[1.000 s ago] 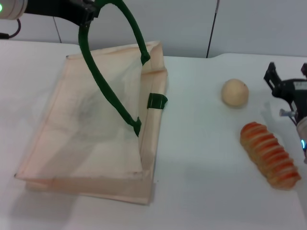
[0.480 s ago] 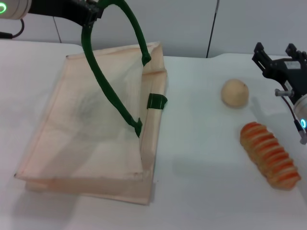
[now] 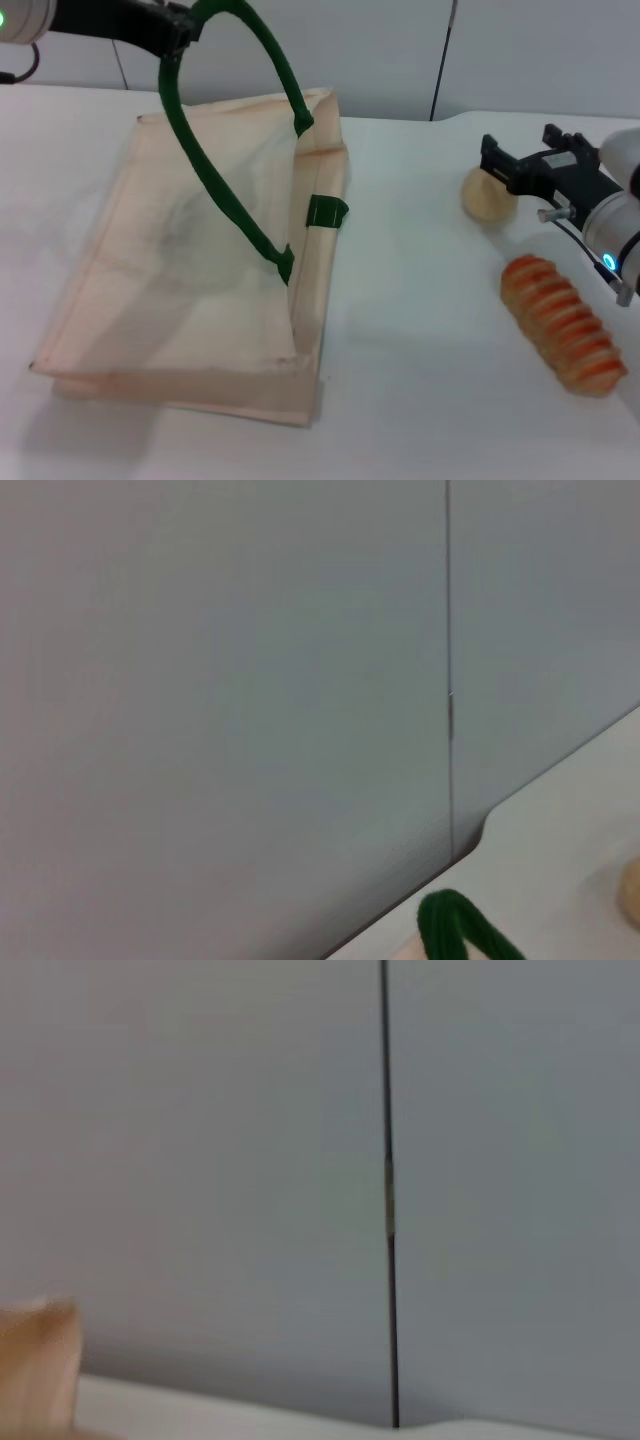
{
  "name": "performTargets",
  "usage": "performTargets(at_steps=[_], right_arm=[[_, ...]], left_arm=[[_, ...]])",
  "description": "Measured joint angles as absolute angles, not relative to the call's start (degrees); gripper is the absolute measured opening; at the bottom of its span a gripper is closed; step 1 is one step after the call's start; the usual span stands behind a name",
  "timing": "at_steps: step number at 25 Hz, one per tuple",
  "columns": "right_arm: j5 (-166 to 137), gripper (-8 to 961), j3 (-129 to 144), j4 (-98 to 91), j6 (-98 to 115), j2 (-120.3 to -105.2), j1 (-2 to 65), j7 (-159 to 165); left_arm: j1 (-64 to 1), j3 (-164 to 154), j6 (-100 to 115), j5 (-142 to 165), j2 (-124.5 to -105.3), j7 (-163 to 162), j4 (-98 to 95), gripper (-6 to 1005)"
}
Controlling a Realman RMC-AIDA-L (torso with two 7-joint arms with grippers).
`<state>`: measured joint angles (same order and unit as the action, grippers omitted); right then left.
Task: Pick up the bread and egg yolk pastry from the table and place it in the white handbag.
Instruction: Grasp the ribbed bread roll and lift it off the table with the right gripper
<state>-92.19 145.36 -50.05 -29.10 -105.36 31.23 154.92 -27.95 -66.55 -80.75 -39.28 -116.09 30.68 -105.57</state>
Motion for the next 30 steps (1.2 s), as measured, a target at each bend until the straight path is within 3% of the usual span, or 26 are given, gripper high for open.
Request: performTargets(at_steps=[6, 9, 14, 23, 30], right_arm=[[-93.59, 860, 132.65, -59.0, -17.31, -104.67, 25.18, 140.17], [-94.03, 860, 123.17, -62.98, -9.89, -106.46, 21.52, 130.21], [-94.12, 861, 110.09, -64.81, 2.63, -110.79, 19.01, 118.89], [-99.71, 849, 98.38, -64.2, 18.16, -111.19, 18.48, 118.34], [-118.92, 831, 87.45, -65.34, 30.31, -112.78, 19.12, 127.93]], left_arm=[[-28.11, -66.53, -80.83, -38.63, -116.1, 30.67, -105.51, 120], [-28.13, -66.53, -80.86, -38.59, -116.15, 30.67, -105.48, 119], [-28.11, -66.53, -80.77, -38.63, -116.21, 30.67, -105.44, 119], [-28.24, -66.53, -80.74, -38.57, -116.19, 30.67, -105.38, 119], [-28.28, -66.62, -80.34, -38.49, -116.19, 30.67, -105.25, 119]])
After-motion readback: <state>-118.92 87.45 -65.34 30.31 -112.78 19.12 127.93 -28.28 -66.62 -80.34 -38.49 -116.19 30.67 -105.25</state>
